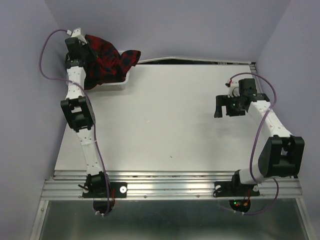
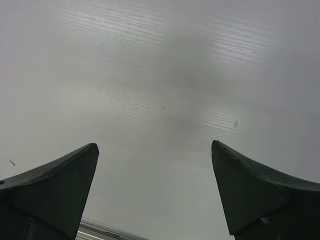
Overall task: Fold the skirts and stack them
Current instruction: Grab the skirt from the pile, then move the skirt to the center of the board
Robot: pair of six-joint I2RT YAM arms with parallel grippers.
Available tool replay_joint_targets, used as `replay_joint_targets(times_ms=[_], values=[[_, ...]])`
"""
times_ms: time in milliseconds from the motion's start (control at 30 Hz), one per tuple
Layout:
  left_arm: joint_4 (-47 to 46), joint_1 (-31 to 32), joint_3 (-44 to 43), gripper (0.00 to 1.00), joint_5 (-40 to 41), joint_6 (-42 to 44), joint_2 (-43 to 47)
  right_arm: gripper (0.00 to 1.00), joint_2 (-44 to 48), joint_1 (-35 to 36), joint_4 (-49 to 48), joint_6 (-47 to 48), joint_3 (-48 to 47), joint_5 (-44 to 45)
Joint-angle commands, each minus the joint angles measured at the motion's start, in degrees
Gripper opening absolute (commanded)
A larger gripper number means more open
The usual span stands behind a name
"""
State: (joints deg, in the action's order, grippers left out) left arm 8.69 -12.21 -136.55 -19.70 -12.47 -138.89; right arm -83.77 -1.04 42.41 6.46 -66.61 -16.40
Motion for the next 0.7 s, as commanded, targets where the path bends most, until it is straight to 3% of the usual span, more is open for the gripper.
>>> replay_joint_targets(times_ms=[0, 233, 533, 667], values=[[-5.34, -0.1, -5.31, 0.0, -3.32, 1.92, 13.36, 1.0, 0.88, -0.02, -1.98, 0.92, -3.61, 0.58], [-13.87, 1.74, -1.0, 0.0, -6.66, 2.28, 33.65, 1.0, 2.55, -0.02, -1.98, 1.71, -5.55, 0.32], [-16.51, 6.66, 0.31, 0.0, -17.29, -6.25, 47.38, 1.0, 5.72, -0.02, -2.25, 2.94, -8.54, -2.31], [-15.11, 16.03, 12.4, 0.0, -20.02, -4.5, 57.05, 1.0, 8.7, -0.02, -2.25, 4.79, -9.59, -3.72]])
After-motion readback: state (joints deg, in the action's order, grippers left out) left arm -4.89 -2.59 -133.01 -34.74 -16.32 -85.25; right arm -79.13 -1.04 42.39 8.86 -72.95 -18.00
